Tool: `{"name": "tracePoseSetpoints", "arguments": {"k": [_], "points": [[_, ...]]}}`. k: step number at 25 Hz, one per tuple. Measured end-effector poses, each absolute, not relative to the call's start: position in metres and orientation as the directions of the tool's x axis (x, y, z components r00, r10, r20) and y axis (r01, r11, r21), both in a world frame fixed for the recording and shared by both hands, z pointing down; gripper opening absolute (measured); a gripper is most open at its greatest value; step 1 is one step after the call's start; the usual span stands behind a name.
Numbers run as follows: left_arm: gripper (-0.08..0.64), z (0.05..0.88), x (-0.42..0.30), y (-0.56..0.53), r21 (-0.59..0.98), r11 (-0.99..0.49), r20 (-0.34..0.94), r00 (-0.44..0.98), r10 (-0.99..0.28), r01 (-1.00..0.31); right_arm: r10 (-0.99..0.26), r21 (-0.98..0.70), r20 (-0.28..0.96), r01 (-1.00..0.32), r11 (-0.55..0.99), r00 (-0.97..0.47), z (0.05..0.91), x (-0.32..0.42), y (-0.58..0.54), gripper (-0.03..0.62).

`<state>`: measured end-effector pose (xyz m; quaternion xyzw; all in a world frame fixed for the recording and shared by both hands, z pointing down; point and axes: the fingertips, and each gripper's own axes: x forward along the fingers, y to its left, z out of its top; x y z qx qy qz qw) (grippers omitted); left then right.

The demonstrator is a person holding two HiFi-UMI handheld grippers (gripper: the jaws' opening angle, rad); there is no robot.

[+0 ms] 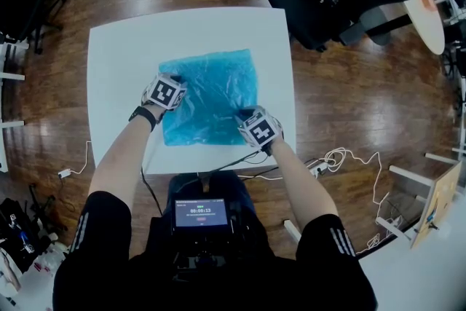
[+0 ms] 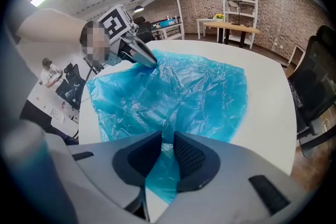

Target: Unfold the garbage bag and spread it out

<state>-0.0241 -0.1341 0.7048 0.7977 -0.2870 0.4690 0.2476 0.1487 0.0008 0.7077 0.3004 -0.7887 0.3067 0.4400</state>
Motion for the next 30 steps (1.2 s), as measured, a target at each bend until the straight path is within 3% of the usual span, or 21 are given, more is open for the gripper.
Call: {"name": "tracePoseSetpoints", "arguments": {"k": [8,13,21,30], "points": [[0.094,0.680,-0.016,-0.129,0.109,-0.749,0.863,0.436,-0.256,-0.654,-0.212,-0.221,0.877,-0.752,0.621,-0.432,0.711,0.150,-0.001,0.104],[0.095,0.645,0.043,-0.073,0.140,-0.889,0.817,0.558,-0.146,-0.436,-0.224,-0.236,0.867,-0.763,0.602,-0.445,0.715,0.152,0.000,0.106],[0.160,0.643,0.116,0.016,0.073,-0.988,0.839,0.543,-0.011,-0.134,-0.328,-0.258,0.814,-0.805,0.534,-0.479,0.704,0.160,-0.009,0.112],[0.181,0.681,0.152,0.055,0.055,-0.998,0.877,0.479,0.033,-0.031,-0.410,-0.242,0.768,-0.816,0.525,-0.492,0.672,0.170,-0.009,0.112]]}}
